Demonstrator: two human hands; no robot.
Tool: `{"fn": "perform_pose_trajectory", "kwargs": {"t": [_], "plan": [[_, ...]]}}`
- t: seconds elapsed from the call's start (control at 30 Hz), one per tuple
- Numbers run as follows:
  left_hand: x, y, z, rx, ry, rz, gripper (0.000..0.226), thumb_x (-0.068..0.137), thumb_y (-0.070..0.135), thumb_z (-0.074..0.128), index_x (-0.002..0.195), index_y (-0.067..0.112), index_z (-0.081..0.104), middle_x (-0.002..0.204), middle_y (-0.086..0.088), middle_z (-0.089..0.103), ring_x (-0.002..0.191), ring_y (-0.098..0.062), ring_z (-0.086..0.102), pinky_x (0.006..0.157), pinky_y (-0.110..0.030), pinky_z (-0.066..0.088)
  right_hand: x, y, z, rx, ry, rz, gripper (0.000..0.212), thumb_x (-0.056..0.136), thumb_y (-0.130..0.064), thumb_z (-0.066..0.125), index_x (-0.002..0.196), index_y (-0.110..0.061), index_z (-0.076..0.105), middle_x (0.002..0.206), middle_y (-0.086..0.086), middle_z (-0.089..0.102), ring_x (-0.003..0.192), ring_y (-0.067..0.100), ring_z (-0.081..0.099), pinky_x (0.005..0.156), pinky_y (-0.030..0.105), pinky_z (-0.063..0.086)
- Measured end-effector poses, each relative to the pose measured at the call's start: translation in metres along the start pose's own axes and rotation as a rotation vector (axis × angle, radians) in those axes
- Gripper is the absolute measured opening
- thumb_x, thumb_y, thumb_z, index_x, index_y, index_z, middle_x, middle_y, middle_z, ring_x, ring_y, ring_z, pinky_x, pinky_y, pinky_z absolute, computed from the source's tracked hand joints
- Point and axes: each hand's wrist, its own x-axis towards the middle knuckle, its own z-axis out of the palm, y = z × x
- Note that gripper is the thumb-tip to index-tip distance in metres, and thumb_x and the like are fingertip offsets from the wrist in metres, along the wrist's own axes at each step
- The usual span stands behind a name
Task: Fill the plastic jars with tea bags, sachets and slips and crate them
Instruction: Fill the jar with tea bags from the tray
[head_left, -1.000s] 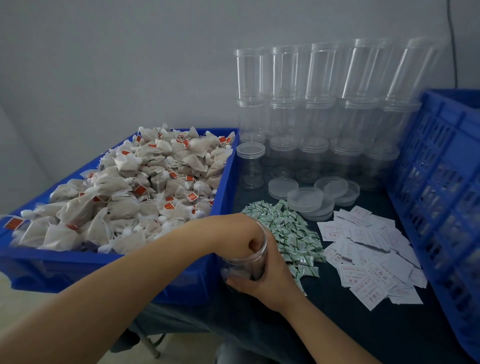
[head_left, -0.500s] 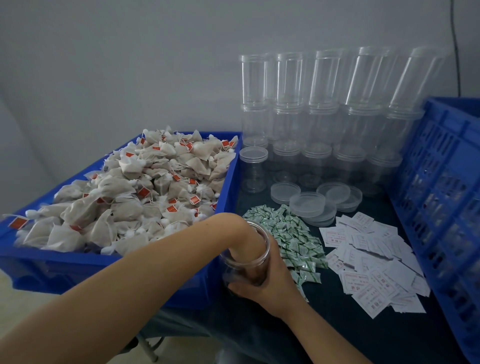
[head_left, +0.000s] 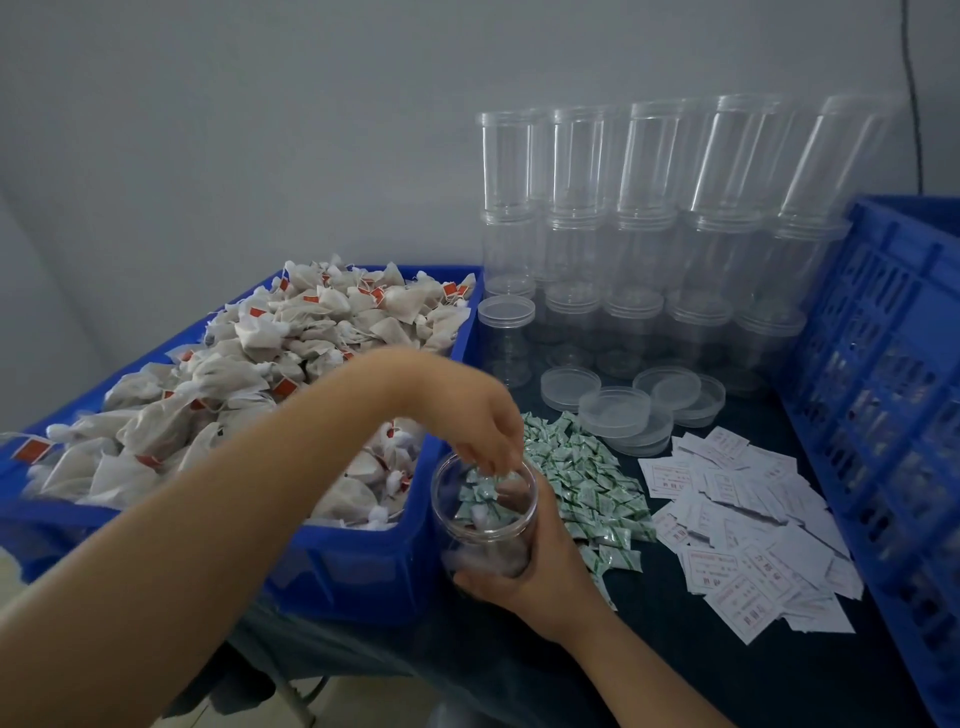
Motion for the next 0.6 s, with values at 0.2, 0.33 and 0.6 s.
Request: {"fn": "perform_pose_trajectory", "kwargs": {"t": [0.2, 0.33, 0.6], "plan": [[-0.016, -0.056, -0.025, -0.189, 0.547, -0.089, 0.010, 0.095, 0.023, 0.055, 0.100, 0.025, 0.063, 0.096, 0.010, 0.067, 0.081, -0.001, 0.064, 0.068, -0.014, 0.048, -0.001, 0.003, 0.001, -0.043, 0.019, 0.025, 0.099, 0.056, -0.050, 0.093, 0.133, -0.065, 0.032, 0.129, -0.033, 0.046, 0.124, 0.002, 0.053, 0.101, 0.038, 0.052], [0.000, -0.097, -0.013, -0.040, 0.798, -0.340, 0.020, 0.092, 0.025, 0.059, 0.109, 0.017, 0.063, 0.102, 0.005, 0.061, 0.088, -0.009, 0.055, 0.077, -0.024, 0.040, -0.001, 0.002, 0.002, -0.039, 0.014, 0.033, 0.099, 0.056, -0.053, 0.094, 0.134, -0.063, 0.032, 0.130, -0.032, 0.047, 0.125, 0.001, 0.053, 0.102, 0.038, 0.052], [0.032, -0.152, 0.022, -0.035, 0.895, -0.473, 0.053, 0.086, 0.016, 0.063, 0.136, 0.017, 0.046, 0.138, -0.009, 0.050, 0.122, -0.026, 0.049, 0.097, -0.038, 0.042, -0.003, 0.000, 0.000, -0.054, 0.006, 0.044, 0.104, 0.056, -0.058, 0.092, 0.137, -0.066, 0.027, 0.129, -0.037, 0.045, 0.125, -0.002, 0.051, 0.101, 0.036, 0.053]]}}
